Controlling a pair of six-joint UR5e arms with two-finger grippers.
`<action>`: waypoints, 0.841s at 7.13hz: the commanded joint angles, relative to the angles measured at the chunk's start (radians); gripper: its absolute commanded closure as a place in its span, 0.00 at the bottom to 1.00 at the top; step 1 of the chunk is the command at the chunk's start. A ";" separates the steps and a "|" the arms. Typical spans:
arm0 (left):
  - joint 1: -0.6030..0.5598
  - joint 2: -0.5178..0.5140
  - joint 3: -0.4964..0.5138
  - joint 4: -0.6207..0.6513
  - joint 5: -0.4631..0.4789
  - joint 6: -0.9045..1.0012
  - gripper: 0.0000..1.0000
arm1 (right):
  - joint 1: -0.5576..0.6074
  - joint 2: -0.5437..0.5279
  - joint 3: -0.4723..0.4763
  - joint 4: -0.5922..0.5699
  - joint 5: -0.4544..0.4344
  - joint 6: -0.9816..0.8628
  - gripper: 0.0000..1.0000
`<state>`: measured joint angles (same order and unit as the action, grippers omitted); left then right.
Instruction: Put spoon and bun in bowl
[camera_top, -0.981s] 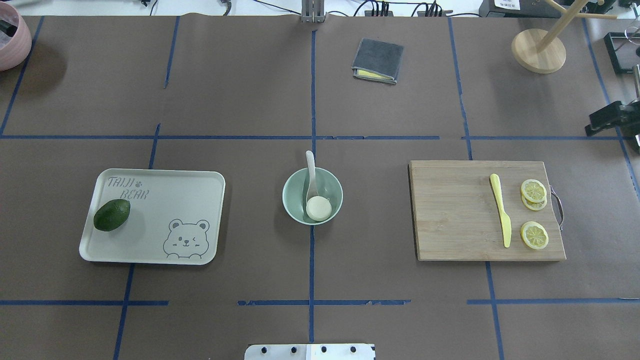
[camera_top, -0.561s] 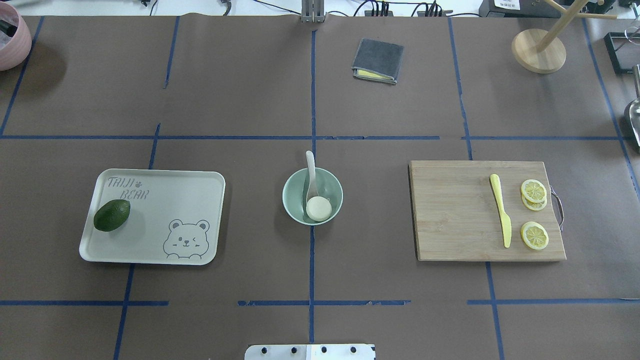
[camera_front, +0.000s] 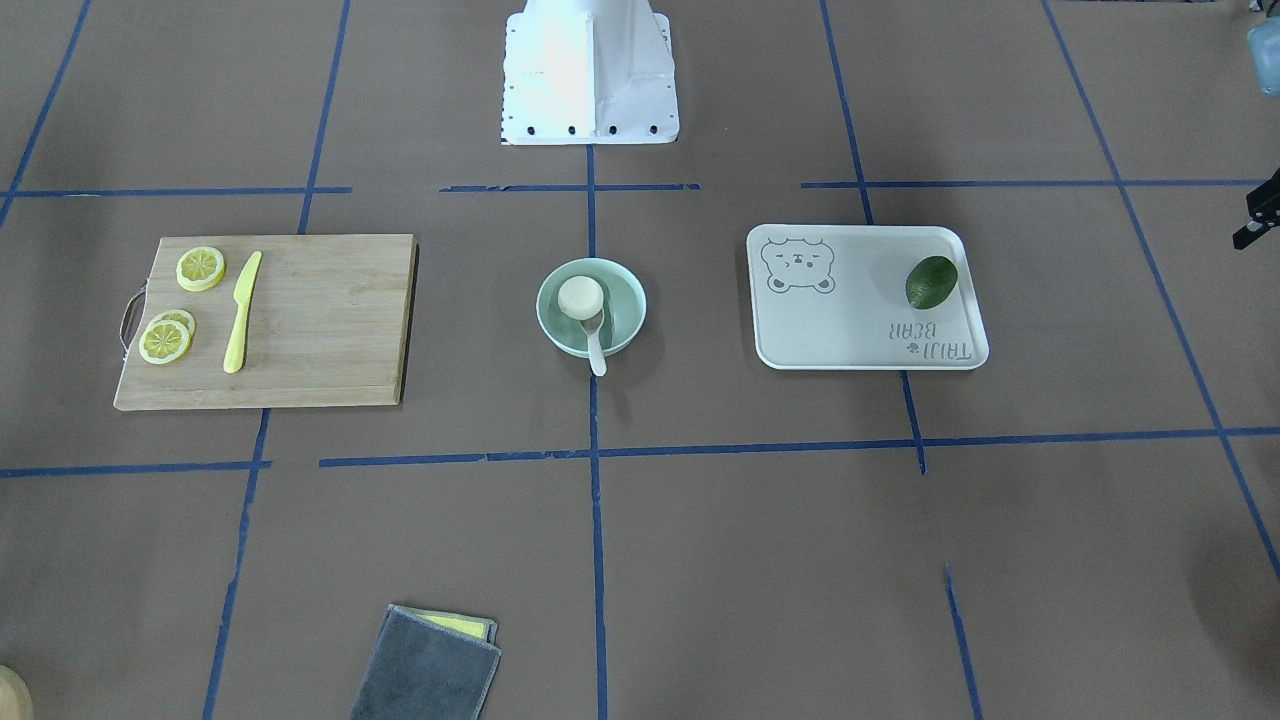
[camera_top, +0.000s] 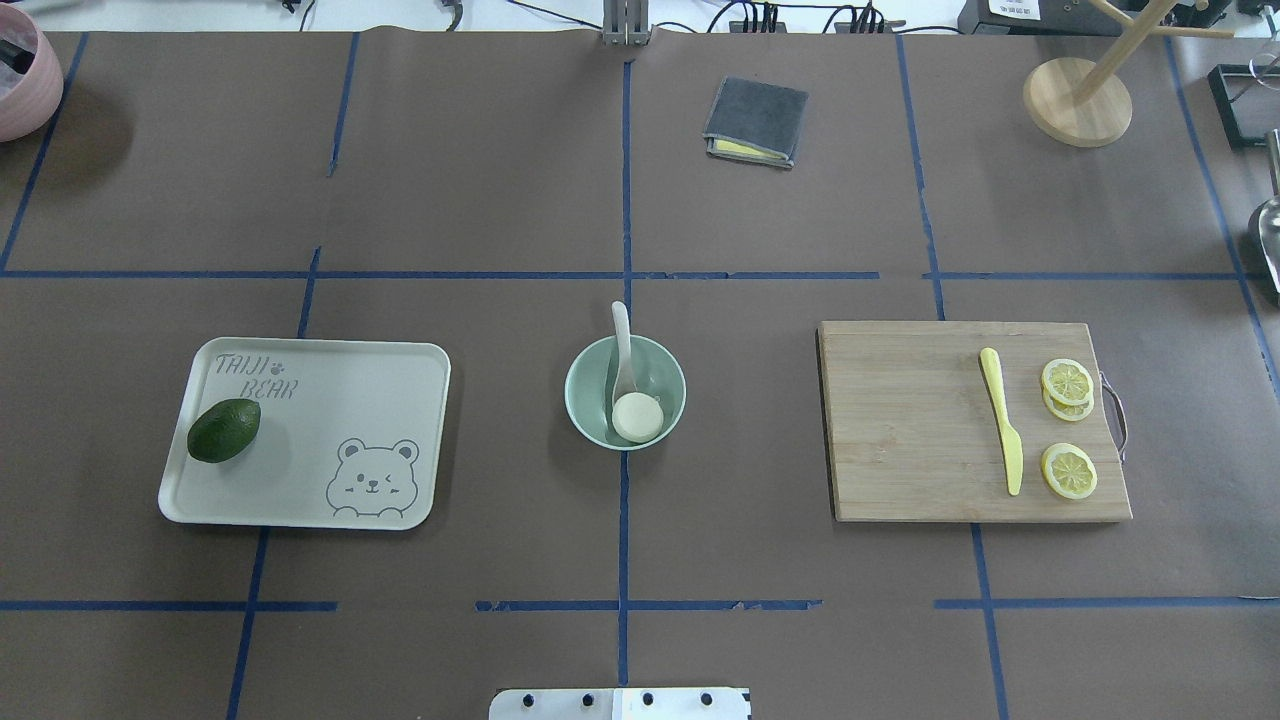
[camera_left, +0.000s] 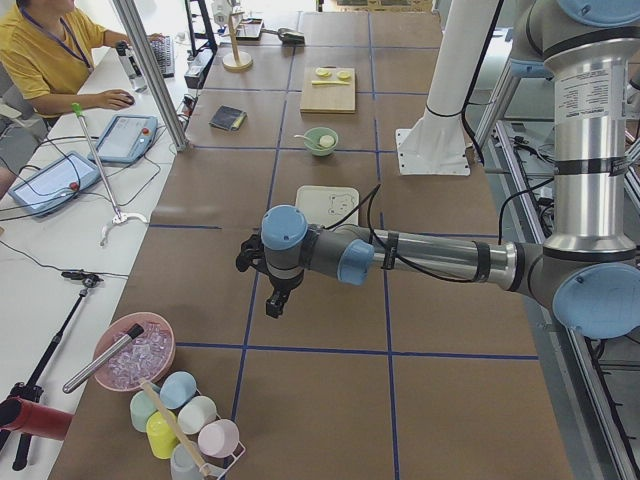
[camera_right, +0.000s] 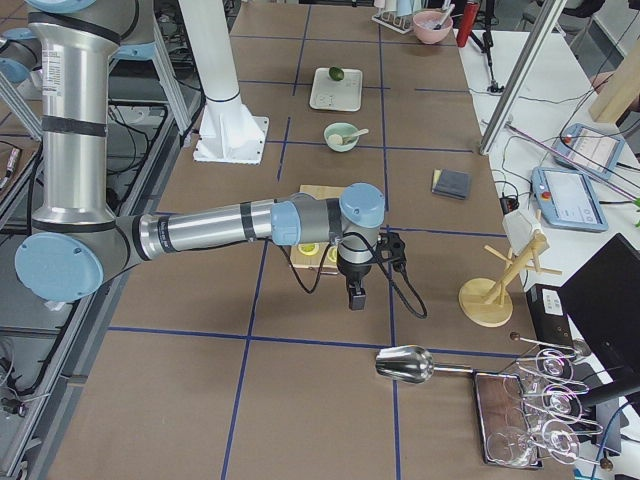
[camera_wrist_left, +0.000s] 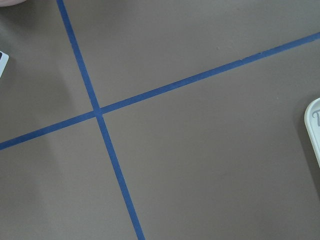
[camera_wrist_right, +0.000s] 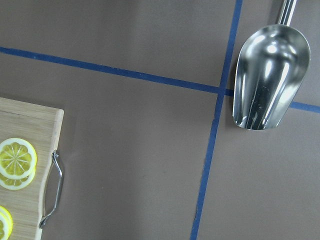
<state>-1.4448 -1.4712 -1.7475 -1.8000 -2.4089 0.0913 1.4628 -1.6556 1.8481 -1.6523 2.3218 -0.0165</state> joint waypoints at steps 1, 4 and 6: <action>0.003 -0.009 0.016 -0.039 -0.001 -0.001 0.00 | -0.001 0.000 0.003 -0.001 0.065 0.003 0.00; 0.001 0.005 0.048 -0.027 -0.002 -0.037 0.00 | -0.002 0.010 -0.039 0.008 0.045 -0.002 0.00; -0.002 -0.003 0.005 0.049 -0.001 -0.162 0.00 | -0.002 0.010 -0.047 0.008 0.042 0.000 0.00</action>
<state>-1.4454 -1.4683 -1.7212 -1.8061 -2.4105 -0.0252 1.4604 -1.6471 1.8057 -1.6449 2.3661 -0.0180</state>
